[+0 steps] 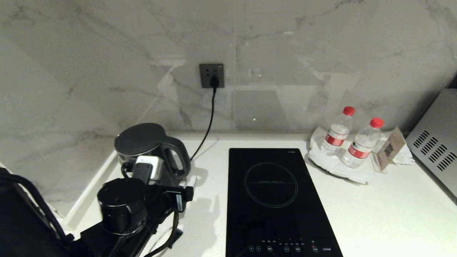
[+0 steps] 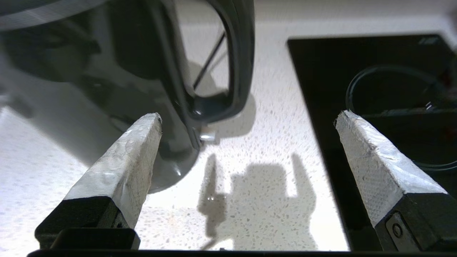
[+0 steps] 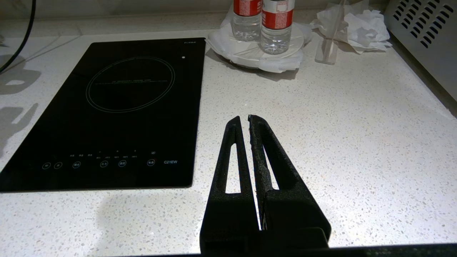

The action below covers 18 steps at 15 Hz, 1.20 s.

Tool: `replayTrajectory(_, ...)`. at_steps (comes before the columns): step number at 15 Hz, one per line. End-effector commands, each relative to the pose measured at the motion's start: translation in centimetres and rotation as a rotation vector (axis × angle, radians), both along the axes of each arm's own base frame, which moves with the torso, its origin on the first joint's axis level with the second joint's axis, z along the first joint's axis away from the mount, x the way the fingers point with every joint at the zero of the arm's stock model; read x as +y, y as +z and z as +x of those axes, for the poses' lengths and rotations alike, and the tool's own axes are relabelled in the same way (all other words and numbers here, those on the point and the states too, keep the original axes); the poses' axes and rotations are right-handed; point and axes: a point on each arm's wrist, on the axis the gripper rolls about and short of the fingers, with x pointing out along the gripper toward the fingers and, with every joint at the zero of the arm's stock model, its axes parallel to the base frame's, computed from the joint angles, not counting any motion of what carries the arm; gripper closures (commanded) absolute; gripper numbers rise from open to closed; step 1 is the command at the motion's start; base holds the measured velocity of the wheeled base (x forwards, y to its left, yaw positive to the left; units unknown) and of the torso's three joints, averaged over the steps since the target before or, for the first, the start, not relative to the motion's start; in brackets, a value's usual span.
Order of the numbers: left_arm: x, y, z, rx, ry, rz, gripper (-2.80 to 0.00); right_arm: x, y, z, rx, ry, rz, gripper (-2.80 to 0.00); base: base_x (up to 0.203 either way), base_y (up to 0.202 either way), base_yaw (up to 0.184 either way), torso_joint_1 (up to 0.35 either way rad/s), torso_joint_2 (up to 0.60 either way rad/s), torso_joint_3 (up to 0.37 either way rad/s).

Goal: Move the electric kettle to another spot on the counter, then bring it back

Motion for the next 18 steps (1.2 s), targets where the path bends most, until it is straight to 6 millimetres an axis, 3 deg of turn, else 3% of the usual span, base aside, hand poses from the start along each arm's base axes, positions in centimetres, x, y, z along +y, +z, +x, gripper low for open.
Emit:
replayTrajectory(1, 1.5, 2.8, -2.0, -0.083, 0.001, -0.062, -2.80, 0.0, 0.0, 0.0, 0.001, 0.000, 0.000, 0.00, 0.000, 0.000, 0.000, 0.000, 0.00, 0.000)
replayTrajectory(6, 4.8, 6.7, -6.3, -0.199, 0.012, -0.100, -2.80, 0.0, 0.0, 0.0, -0.001, 0.000, 0.000, 0.00, 0.000, 0.000, 0.000, 0.000, 0.00, 0.000)
replayTrajectory(10, 8.8, 9.8, -11.7, -0.237, 0.021, -0.092, -2.80, 0.0, 0.0, 0.0, 0.001, 0.000, 0.000, 0.00, 0.000, 0.000, 0.000, 0.000, 0.00, 0.000)
replayTrajectory(14, 13.5, 10.6, -17.6, -0.165, 0.092, -0.023, -2.80, 0.0, 0.0, 0.0, 0.000, 0.000, 0.000, 0.00, 0.000, 0.000, 0.000, 0.000, 0.00, 0.000)
replayTrajectory(18, 15.5, 11.0, -20.7, -0.231, 0.362, -0.026, -2.80, 0.0, 0.0, 0.0, 0.001, 0.000, 0.000, 0.00, 0.000, 0.000, 0.000, 0.000, 0.00, 0.000)
